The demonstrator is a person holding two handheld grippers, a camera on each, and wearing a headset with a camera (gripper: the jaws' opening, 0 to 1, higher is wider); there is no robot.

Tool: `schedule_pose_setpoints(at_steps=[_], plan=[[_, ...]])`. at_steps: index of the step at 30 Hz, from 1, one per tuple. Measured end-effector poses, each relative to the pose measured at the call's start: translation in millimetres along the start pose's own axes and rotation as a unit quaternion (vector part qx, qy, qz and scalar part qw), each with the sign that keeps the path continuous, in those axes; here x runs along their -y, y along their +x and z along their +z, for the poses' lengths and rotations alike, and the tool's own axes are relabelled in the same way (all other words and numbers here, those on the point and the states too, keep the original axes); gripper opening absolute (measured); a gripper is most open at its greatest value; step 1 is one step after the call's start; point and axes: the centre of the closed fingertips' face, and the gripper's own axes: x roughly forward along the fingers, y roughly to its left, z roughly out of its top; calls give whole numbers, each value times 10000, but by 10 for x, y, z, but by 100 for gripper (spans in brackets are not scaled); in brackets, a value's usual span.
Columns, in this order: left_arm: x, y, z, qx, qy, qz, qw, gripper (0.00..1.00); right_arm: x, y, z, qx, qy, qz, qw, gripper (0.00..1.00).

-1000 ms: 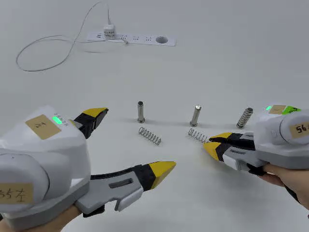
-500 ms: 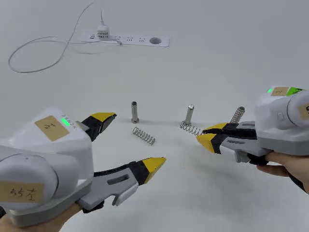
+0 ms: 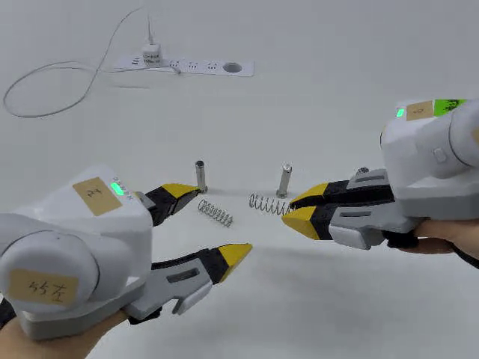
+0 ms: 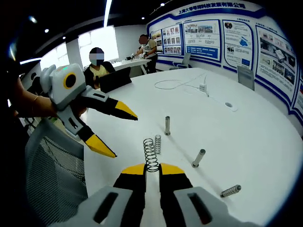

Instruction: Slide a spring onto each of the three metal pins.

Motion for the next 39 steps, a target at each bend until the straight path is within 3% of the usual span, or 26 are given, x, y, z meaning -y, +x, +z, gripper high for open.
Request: schedule_pose_setpoints(at_steps=[12, 18, 23, 39], plan=[[140, 20, 68, 78, 199, -364, 9991, 40, -229, -88, 4, -333, -512, 685, 9958, 11], [232, 26, 87, 77, 312, -572, 9978, 33, -272, -109, -38, -500, -704, 864, 9925, 11], [300, 34, 69, -44, 397, -689, 9968, 29, -304, -118, -80, -649, -826, 962, 9898, 11], [528, 26, 39, -180, 708, -1220, 9898, 17, -461, -175, -155, -873, -1212, 1429, 9784, 11]])
